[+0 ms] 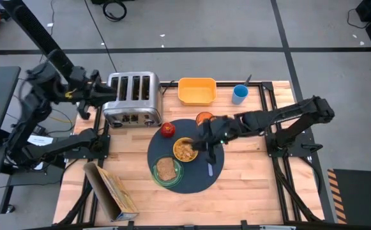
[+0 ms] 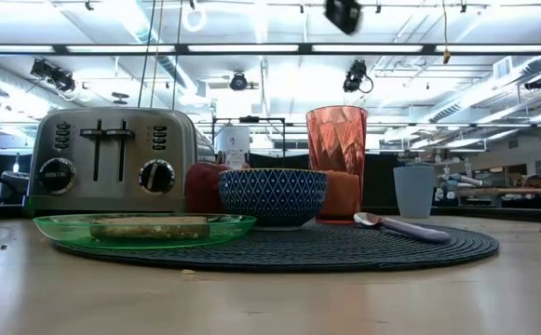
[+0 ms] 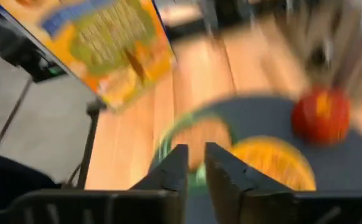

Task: Arrange a breakfast setting
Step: Return to Home Position

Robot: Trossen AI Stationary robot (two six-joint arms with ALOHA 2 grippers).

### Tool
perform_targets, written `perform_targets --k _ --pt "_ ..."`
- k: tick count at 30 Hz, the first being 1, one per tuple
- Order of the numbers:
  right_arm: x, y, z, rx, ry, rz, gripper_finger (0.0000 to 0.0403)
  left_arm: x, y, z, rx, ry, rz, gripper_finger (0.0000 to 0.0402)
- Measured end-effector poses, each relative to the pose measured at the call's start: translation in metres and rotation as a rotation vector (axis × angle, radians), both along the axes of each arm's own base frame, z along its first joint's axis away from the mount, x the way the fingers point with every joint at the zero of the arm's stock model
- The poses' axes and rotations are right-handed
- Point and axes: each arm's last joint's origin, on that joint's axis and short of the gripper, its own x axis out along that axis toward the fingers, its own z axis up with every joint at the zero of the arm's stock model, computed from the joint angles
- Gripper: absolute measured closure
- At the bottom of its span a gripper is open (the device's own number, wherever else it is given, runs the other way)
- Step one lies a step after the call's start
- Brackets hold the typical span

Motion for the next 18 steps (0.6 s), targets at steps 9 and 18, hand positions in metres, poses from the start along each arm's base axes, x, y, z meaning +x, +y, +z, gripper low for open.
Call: perform_targets --k 9,18 --pt "-0.009 -0.038 0.045 -0.044 -0.314 0.109 0.0389 0.02 0.014 -0.047 0.0 -0.01 -0.032 0.0393" --pt "-0.062 -0.06 0.08 -0.194 -0.367 -0.046 0.0386 0.018 0.015 -0.055 -0.028 0.015 0.064 0.0358"
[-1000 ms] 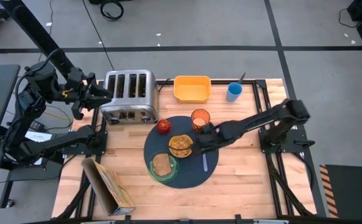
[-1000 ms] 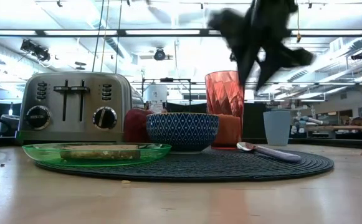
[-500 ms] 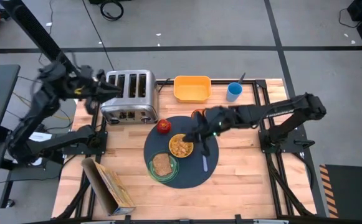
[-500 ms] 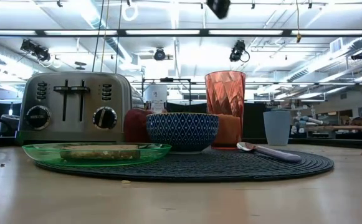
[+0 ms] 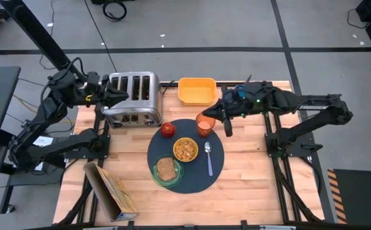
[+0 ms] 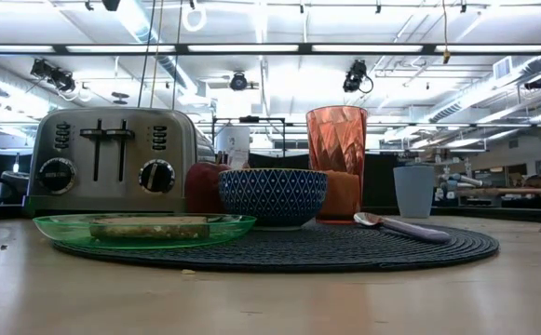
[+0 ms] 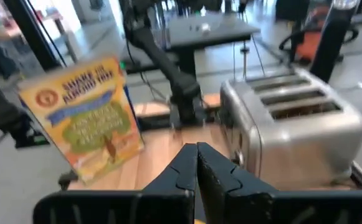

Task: Arrange a breakfast setting
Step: Return to Home Position

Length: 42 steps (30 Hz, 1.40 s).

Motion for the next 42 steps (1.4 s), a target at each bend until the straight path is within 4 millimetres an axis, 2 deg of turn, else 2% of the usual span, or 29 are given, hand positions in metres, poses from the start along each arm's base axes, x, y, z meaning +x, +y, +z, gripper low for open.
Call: perform_targets --k 4,7,11,16,22,26,33,37,40,42 --pt "0.0 -0.002 0.007 -0.085 -0.07 -0.013 0.0387 0.001 0.002 0.003 0.025 -0.016 0.022 0.0356" --pt "-0.002 -0.005 0.008 -0.119 -0.066 -0.02 0.0385 0.001 0.004 0.002 0.03 -0.007 0.109 0.0356" --pt "-0.019 -0.005 0.008 -0.131 -0.009 0.006 0.0382 -0.007 -0.002 0.002 0.081 -0.006 0.137 0.0356" --pt "-0.044 0.0 0.003 -0.157 -0.108 0.029 0.0383 -0.022 -0.014 0.007 0.217 -0.073 0.137 0.0356" --pt "-0.074 0.0 -0.042 -0.162 -0.252 0.02 0.0382 -0.014 -0.011 -0.033 0.209 -0.198 0.116 0.0356" --pt "-0.109 0.0 -0.064 -0.112 -0.312 0.009 0.0382 -0.013 -0.009 -0.06 0.199 -0.193 0.164 0.0356" --pt "-0.159 0.001 -0.102 -0.061 -0.435 0.033 0.0378 -0.023 -0.015 -0.092 0.225 -0.187 0.204 0.0356" --pt "-0.176 0.001 -0.124 -0.03 -0.509 0.031 0.0377 -0.024 -0.018 -0.118 0.151 -0.195 0.183 0.0356" --pt "-0.181 0.001 -0.141 -0.004 -0.568 0.032 0.0377 -0.016 -0.018 -0.145 0.032 -0.186 0.138 0.0356" --pt "-0.183 0.001 -0.15 0.014 -0.641 0.038 0.0377 -0.011 -0.02 -0.156 0.0 -0.207 0.1 0.0356"
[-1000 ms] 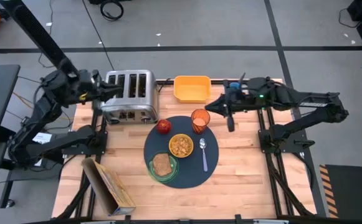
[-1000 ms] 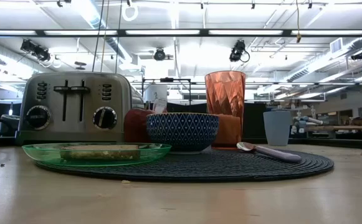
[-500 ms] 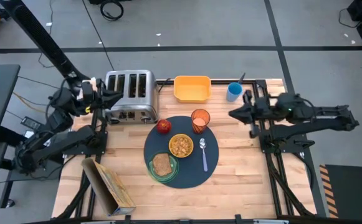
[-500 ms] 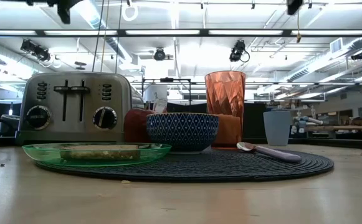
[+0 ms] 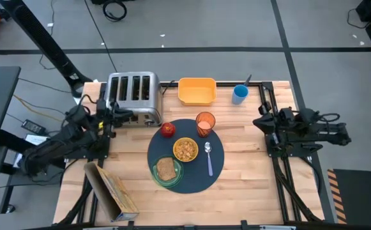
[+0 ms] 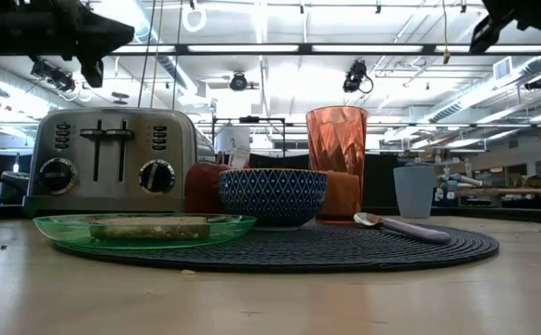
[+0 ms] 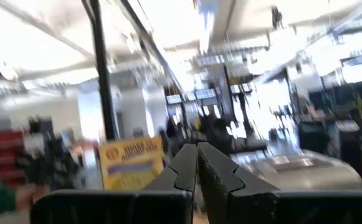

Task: Arrange a breakfast setting
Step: Return to Home Position

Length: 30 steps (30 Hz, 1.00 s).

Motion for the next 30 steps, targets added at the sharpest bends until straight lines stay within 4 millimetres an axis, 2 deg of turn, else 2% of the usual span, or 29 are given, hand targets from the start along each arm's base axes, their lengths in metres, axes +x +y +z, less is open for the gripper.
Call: perform_targets --k 3,9,13,16,21,24,30 --pt "0.003 0.001 -0.01 0.016 -0.081 0.031 0.0377 0.005 -0.004 -0.006 -0.008 -0.029 0.004 0.0356" --pt "0.012 0.002 -0.033 0.112 -0.039 0.106 0.0377 0.01 -0.017 -0.006 0.077 -0.029 -0.039 0.0356" --pt "0.013 0.002 -0.042 0.092 -0.09 0.124 0.0377 0.014 -0.026 -0.015 0.133 0.011 -0.072 0.0356" --pt "0.015 0.002 -0.046 0.053 -0.052 0.104 0.0377 0.018 -0.029 -0.031 0.203 0.079 -0.082 0.0356" --pt "0.019 0.002 -0.056 0.029 0.061 0.099 0.0377 0.02 -0.028 -0.052 0.208 0.131 -0.026 0.0356" --pt "0.021 0.003 -0.062 0.015 0.126 0.098 0.0378 0.021 -0.028 -0.064 0.22 0.107 -0.007 0.0356" --pt "0.023 0.002 -0.071 0.013 0.217 0.072 0.0378 0.021 -0.031 -0.071 0.217 0.152 -0.043 0.0356"
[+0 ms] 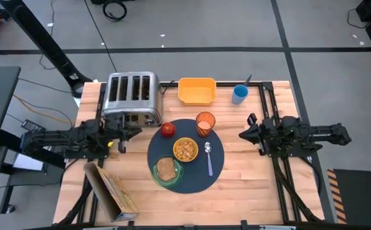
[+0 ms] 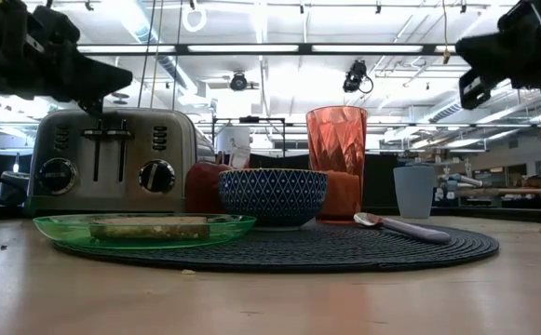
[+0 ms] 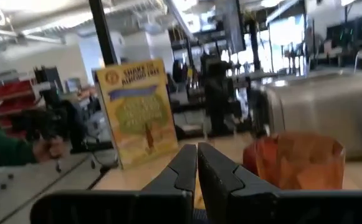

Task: Arrange a breakfast setting
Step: Return to Home Position

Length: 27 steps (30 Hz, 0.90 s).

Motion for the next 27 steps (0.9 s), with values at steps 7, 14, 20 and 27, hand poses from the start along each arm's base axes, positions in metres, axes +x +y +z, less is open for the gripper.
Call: perform_targets --k 7,14,20,27 --pt "0.001 0.001 -0.014 -0.014 0.142 0.016 0.0377 -0.002 -0.003 -0.006 0.084 0.064 -0.022 0.0356" --pt "0.001 0.0 -0.013 -0.11 0.122 0.003 0.0378 -0.007 -0.003 -0.004 0.18 0.047 -0.02 0.0356" --pt "0.001 0.0 -0.012 -0.102 0.115 -0.011 0.0379 -0.008 -0.005 -0.005 0.184 0.052 -0.077 0.0356" --pt "0.001 0.0 -0.012 -0.101 0.115 -0.011 0.0378 -0.007 -0.003 -0.006 0.206 0.067 -0.014 0.0356"
